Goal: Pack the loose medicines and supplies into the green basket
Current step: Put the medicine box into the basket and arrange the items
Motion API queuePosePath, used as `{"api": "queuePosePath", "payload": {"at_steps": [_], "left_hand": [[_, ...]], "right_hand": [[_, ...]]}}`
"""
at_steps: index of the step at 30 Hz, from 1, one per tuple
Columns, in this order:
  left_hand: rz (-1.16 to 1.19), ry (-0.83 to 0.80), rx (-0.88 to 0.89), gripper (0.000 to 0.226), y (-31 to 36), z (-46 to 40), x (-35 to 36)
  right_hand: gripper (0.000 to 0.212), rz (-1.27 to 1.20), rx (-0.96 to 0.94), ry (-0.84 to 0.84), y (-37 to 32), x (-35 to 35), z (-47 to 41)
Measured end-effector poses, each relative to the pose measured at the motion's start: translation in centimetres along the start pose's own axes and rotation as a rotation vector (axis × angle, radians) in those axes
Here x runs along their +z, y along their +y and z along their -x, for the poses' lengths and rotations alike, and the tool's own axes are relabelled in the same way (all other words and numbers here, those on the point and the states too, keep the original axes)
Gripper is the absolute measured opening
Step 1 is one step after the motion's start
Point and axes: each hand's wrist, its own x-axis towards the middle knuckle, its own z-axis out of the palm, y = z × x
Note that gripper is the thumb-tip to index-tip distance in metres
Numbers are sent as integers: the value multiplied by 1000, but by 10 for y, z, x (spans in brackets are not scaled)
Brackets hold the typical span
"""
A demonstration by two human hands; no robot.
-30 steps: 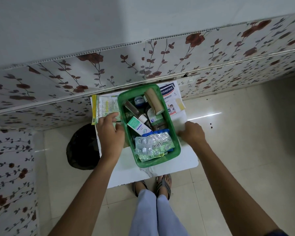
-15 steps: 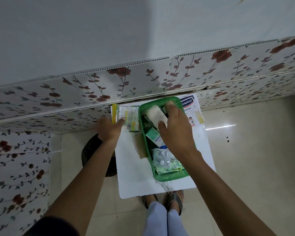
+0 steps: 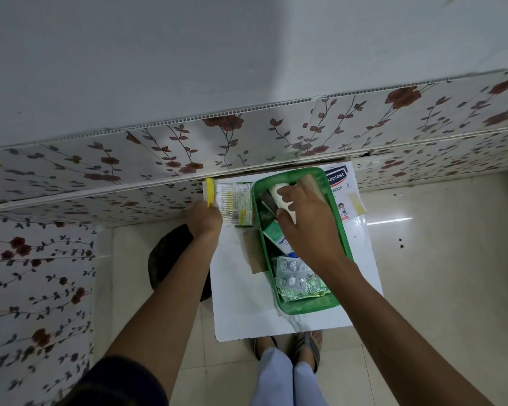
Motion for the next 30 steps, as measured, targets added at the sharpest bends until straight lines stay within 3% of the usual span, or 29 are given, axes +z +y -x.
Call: {"api": "queuePosePath", "payload": {"at_steps": [9, 11, 13, 16, 20, 25, 30], "left_hand": [[221, 293, 234, 20, 2, 44, -62], [372, 208, 235, 23, 12, 67, -70], [494, 24, 218, 20, 24, 92, -63], [506, -222, 179, 16, 36, 118, -41], [414, -183, 184, 19, 36, 121, -28], [348, -145, 190, 36, 25, 119, -22], [296, -191, 181, 41, 24, 115, -16]], "right_hand": [[24, -212, 93, 0, -6, -15, 9], [31, -295, 129, -67, -10, -18, 10], [38, -402, 190, -167, -13, -20, 8], [26, -444, 274, -144, -3, -22, 7], [30, -268, 369, -55, 26, -26, 6], [59, -34, 228, -85, 22, 5, 22], [56, 339, 234, 51, 24, 26, 23]]}}
